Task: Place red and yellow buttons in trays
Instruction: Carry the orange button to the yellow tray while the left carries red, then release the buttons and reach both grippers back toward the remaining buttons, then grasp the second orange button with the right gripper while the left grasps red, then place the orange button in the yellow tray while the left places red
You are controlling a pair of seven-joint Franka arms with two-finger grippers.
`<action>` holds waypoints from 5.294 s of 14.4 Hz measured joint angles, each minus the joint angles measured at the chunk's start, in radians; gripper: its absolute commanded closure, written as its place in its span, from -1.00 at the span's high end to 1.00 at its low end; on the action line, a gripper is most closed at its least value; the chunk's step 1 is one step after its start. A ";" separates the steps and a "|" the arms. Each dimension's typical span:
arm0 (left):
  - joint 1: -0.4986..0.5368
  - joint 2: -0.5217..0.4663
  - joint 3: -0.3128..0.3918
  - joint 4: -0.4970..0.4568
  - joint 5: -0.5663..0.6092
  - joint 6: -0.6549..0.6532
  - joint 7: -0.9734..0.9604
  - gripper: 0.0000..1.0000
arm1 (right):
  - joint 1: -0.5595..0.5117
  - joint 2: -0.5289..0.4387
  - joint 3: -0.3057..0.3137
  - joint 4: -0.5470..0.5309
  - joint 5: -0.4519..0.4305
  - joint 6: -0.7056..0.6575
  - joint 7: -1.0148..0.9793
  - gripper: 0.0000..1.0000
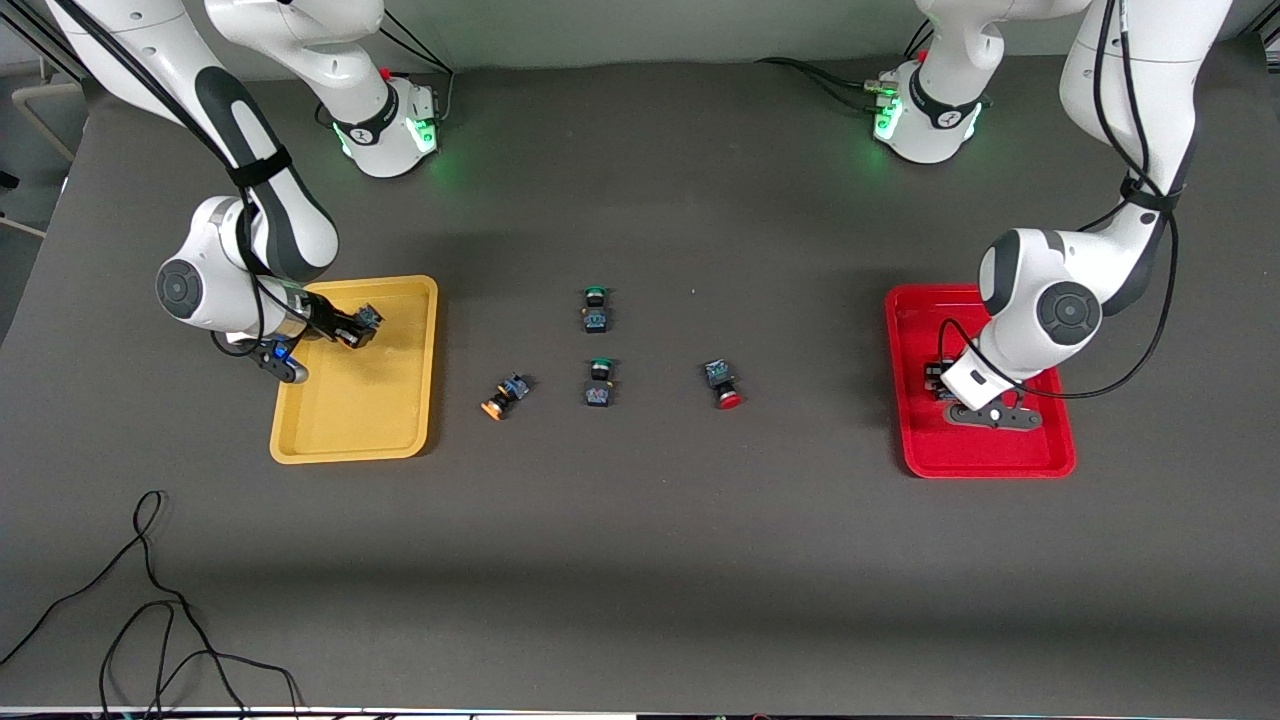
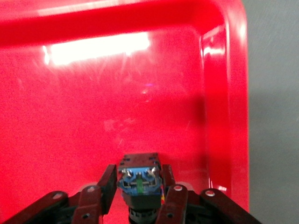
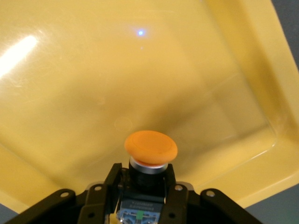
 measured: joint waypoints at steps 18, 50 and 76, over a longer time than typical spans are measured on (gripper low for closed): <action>-0.336 0.038 -0.114 0.611 -0.027 -0.609 -0.703 1.00 | 0.017 -0.011 0.290 0.506 0.006 -0.317 0.382 1.00; -0.338 0.091 -0.092 0.677 -0.039 -0.748 -0.654 -0.79 | 0.031 0.180 0.352 0.515 -0.240 -0.206 0.599 -1.00; 0.252 -0.019 -0.083 0.142 0.142 -0.204 0.086 1.00 | -0.064 0.208 0.138 0.312 -0.102 0.014 0.068 1.00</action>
